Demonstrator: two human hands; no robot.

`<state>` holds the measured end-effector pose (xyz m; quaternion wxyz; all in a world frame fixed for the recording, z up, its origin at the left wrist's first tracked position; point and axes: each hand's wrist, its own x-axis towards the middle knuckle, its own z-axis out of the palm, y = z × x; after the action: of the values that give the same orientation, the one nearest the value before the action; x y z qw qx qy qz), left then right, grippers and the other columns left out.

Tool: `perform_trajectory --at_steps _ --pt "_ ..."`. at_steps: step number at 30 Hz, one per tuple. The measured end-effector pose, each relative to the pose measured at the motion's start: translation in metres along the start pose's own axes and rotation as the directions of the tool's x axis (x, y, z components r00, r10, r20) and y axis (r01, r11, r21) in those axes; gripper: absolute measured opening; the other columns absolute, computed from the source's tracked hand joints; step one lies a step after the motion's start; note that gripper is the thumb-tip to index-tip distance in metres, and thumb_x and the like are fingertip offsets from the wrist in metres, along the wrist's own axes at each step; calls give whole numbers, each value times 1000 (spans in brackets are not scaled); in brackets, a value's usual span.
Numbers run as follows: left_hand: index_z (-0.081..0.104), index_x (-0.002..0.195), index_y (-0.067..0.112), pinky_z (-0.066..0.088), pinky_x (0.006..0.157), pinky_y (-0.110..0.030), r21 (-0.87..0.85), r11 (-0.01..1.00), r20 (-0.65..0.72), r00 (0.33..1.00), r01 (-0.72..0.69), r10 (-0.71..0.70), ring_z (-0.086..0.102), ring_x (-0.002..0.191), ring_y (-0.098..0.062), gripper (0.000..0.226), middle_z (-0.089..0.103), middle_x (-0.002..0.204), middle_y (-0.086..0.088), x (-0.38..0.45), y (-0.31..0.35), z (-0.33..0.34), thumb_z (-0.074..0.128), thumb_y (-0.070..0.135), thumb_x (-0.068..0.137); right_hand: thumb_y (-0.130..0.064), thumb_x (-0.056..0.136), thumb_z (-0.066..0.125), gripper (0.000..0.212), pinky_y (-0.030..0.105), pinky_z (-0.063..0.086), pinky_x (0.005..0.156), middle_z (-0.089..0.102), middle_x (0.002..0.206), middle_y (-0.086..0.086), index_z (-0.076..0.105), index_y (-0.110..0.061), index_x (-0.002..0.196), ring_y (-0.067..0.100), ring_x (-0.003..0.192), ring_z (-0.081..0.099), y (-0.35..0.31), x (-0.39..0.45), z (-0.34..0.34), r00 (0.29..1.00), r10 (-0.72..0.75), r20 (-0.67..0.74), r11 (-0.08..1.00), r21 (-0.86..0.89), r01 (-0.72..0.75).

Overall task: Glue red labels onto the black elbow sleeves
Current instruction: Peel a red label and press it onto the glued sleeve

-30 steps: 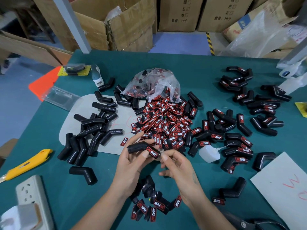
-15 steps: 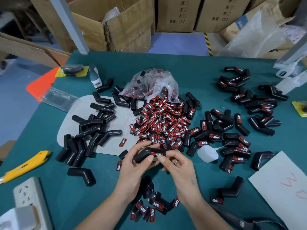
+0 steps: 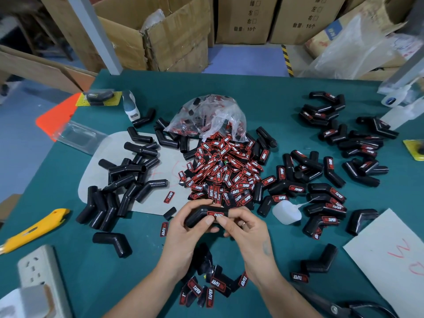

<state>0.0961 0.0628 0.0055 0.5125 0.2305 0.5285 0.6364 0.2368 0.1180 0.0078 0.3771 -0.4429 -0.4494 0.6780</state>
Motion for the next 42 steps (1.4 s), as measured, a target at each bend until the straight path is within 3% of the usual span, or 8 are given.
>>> perform_trajectory --at_steps 10,18,24,28,30,34,38,42 --pt "74 119 21 60 82 -28 -16 1000 -5 1000 5 -5 75 102 -25 37 77 113 -17 0 0 -2 81 31 84 -25 80 83 7 20 52 67 68 91 -3 83 -21 86 8 77 63 1 2 0 1000 -10 5 1000 -6 10" --pt "74 119 18 60 82 -28 -27 1000 -3 1000 4 -4 74 102 -25 37 76 113 -18 0 -3 -2 82 30 85 -26 84 80 7 20 52 68 67 90 -2 84 -20 86 8 78 63 2 2 -2 999 -37 11 999 -22 37" --pt "74 120 19 60 83 -28 -62 998 -14 1000 27 -28 75 100 -25 42 76 113 -16 3 -1 -5 85 36 84 -37 100 61 29 25 55 73 65 92 -4 83 -19 96 8 78 63 3 3 -5 999 26 42 998 -52 -23" --pt "74 120 16 60 84 -28 -82 996 -17 999 48 -50 74 99 -25 41 76 112 -18 3 -3 -4 84 32 83 -30 84 79 12 24 54 71 65 92 -6 82 -23 93 7 80 63 3 3 -1 999 -29 28 994 -101 32" --pt "74 119 15 60 84 -29 -71 996 -18 999 45 -46 73 100 -24 40 76 111 -18 2 -4 -4 83 31 84 -29 79 84 9 30 54 73 62 89 -4 81 -23 86 9 80 61 4 4 0 998 -59 2 991 -122 59" --pt "74 119 15 60 85 -29 -57 998 -22 999 27 -28 74 100 -24 38 76 110 -18 1 -5 -2 82 29 85 -26 79 84 8 36 53 74 62 90 5 79 -19 81 11 79 61 5 3 -1 996 -90 -2 991 -99 89" --pt "73 120 15 60 90 -33 -47 999 -24 1000 13 -14 75 104 -29 37 76 111 -21 0 -4 -2 82 30 87 -19 80 83 4 24 54 72 65 85 -3 80 -16 79 7 75 66 5 3 0 994 -107 18 993 -44 108" --pt "73 119 14 60 90 -34 -49 999 -28 1000 11 -12 75 103 -29 37 76 110 -22 -1 -4 -2 82 29 86 -17 81 83 8 27 53 73 64 86 5 80 -10 80 10 76 64 5 4 -2 994 -111 9 992 -52 111"
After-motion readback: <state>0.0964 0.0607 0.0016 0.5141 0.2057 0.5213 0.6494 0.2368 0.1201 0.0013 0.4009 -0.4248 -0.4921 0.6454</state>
